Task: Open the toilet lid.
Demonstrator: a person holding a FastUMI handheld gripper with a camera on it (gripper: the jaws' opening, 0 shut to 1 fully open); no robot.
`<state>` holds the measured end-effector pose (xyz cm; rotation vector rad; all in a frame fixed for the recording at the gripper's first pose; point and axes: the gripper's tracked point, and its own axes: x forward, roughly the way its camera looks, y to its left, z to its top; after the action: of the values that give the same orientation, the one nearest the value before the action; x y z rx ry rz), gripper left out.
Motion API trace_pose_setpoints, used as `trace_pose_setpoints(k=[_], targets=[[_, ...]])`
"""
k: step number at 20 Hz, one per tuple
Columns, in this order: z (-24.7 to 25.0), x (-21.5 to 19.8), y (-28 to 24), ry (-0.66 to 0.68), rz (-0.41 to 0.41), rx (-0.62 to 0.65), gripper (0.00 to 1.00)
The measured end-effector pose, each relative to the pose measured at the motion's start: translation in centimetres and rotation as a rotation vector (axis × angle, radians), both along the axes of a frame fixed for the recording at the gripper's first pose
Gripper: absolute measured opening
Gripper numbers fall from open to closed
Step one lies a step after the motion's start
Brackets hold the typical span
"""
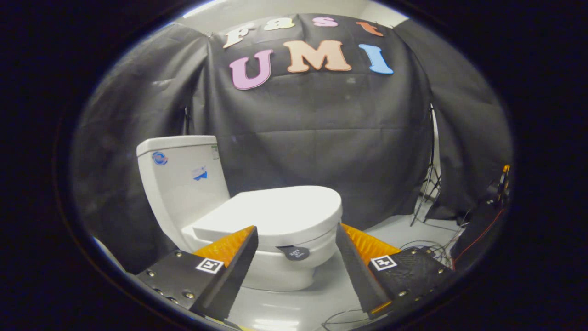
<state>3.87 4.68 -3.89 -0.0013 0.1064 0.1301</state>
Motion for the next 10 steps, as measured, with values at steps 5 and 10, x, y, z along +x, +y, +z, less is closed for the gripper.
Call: trace_pose_setpoints(k=[5, 10], targets=[[-5.2, 1.3, -1.0, 0.253, -0.056, 0.122, 1.00], [-8.9, 2.8, -1.0, 0.386, -0.064, 0.269, 1.00]])
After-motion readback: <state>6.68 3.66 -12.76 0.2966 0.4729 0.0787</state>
